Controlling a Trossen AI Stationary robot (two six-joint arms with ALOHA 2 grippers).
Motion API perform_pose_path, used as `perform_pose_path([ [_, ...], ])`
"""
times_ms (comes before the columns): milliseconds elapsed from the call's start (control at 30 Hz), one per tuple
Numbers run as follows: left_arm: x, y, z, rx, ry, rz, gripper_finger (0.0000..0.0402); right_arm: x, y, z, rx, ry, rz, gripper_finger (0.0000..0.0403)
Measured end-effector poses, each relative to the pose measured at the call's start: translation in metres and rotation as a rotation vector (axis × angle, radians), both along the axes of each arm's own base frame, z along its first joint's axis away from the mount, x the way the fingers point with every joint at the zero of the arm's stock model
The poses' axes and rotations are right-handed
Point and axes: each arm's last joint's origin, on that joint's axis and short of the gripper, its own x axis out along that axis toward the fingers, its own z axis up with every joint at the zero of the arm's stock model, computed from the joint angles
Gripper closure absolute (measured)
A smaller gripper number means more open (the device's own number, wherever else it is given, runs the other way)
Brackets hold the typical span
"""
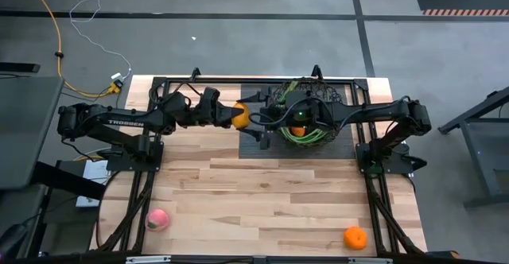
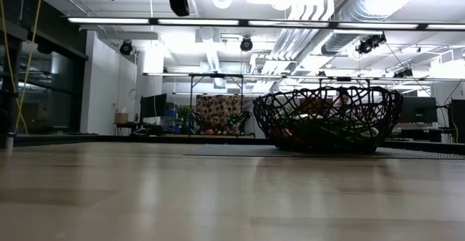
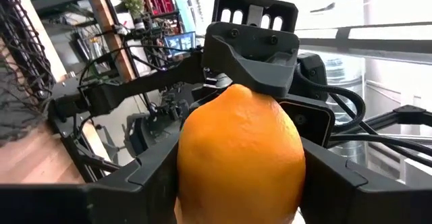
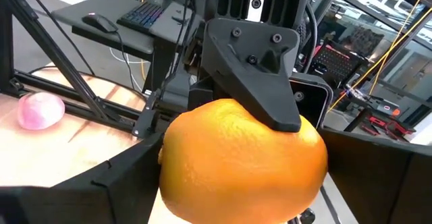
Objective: Build produce basket
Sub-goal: Put the lemon into the black basket
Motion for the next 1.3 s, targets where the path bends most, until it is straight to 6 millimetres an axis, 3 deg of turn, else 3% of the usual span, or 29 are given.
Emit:
perform_pose_path([
  [167, 0.000, 0.001, 0.000, 0.057, 0.006, 0.062, 0.0156, 0.000, -0.001, 0.000, -0.020, 0.001, -0.031, 0.0067],
  [467, -0.001, 0.005, 0.001, 0.123, 0.008, 0.033, 0.0069, -0.002, -0.001, 0.002, -0.007, 0.002, -0.037, 0.0068],
  [700, -0.011, 0.022, 0.007, 0.158, -0.017, -0.009, 0.0053, -0.010, -0.003, 0.011, -0.017, -0.022, -0.077, 0.0068],
  [867, -0.029, 0.039, 0.018, 0.215, -0.044, 0.063, 0.0053, -0.027, -0.005, 0.025, -0.024, -0.024, -0.129, 0.0068],
  [1033, -0.051, 0.051, 0.023, 0.311, 0.026, 0.174, 0.0052, -0.057, -0.007, 0.043, -0.040, 0.007, -0.230, 0.0068],
  [1167, -0.069, 0.048, 0.024, 0.454, 0.156, 0.253, 0.0052, -0.084, -0.010, 0.053, -0.004, 0.050, -0.299, 0.0066],
  [1300, -0.082, 0.032, 0.022, 0.669, 0.328, 0.336, 0.0052, -0.111, -0.016, 0.059, 0.076, 0.096, -0.373, 0.0065],
])
